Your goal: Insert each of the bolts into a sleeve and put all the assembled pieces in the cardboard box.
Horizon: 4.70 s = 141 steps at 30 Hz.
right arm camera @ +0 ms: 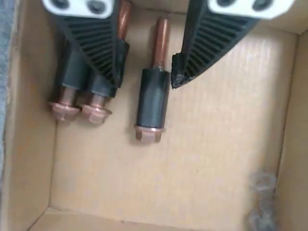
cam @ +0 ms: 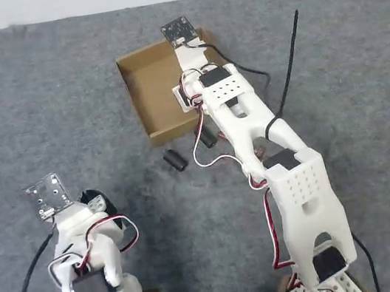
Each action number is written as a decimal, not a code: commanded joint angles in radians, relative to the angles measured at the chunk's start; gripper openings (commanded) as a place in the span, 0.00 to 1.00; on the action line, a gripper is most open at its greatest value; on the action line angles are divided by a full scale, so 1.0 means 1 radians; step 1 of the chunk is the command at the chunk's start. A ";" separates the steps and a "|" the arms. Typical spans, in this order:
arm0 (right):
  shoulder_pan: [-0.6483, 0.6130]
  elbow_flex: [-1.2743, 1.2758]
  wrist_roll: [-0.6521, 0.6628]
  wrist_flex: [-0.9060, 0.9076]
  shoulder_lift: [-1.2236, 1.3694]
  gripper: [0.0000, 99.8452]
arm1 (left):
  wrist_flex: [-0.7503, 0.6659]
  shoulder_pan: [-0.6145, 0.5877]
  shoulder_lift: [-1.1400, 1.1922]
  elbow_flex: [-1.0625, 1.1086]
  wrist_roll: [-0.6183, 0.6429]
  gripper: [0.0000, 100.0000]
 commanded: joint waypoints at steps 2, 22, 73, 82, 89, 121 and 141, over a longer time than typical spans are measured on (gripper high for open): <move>0.025 -0.041 0.011 0.081 -0.160 0.12 | 0.000 -0.006 -0.011 -0.010 -0.014 0.02; 0.048 -0.037 0.011 0.722 -0.361 0.12 | 0.002 -0.006 -0.011 -0.010 -0.014 0.02; -0.050 0.534 0.316 0.228 -0.530 0.12 | 0.002 -0.008 -0.011 -0.010 -0.014 0.02; -0.056 0.362 0.318 0.228 -0.361 0.12 | 0.000 -0.008 -0.011 -0.010 -0.014 0.02; -0.062 0.284 0.321 0.226 -0.266 0.12 | 0.000 -0.008 -0.011 -0.010 -0.014 0.02; 0.143 0.212 0.219 0.599 -0.503 0.01 | -0.003 -0.008 -0.011 -0.010 -0.014 0.02; 0.424 0.743 0.258 0.521 -0.863 0.01 | 0.000 -0.008 -0.011 -0.010 -0.014 0.02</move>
